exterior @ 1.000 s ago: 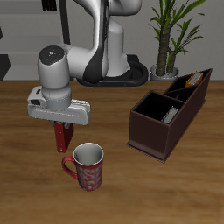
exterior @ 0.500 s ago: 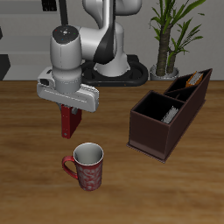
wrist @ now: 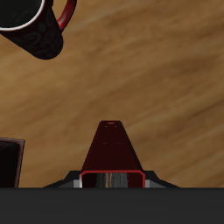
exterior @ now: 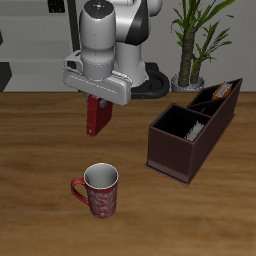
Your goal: Place the orange book into the left desk caddy's left compartment and place the striped book into the left desk caddy's right compartment and place the red book into the left desk caddy's right compartment
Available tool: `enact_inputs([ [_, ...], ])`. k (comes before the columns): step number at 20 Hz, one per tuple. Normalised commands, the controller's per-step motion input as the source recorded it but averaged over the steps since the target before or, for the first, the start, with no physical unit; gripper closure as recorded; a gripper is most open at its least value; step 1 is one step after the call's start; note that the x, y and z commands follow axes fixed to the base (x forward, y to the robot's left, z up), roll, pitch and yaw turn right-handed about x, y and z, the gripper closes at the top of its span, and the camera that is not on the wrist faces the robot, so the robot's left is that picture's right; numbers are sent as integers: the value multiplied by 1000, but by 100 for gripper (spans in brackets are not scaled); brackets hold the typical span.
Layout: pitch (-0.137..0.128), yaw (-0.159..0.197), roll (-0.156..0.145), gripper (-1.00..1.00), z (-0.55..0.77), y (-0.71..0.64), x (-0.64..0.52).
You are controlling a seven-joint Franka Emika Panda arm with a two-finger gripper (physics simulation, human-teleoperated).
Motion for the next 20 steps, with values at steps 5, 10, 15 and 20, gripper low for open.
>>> enact_inputs([
  [5, -13, -69, 2, 100, 359, 310, -131],
  [10, 2, -86, -23, 100, 232, 267, 2],
  [15, 8, -100, -66, 100, 281, 444, -16],
  [20, 30, -53, -40, 100, 109, 241, 32],
])
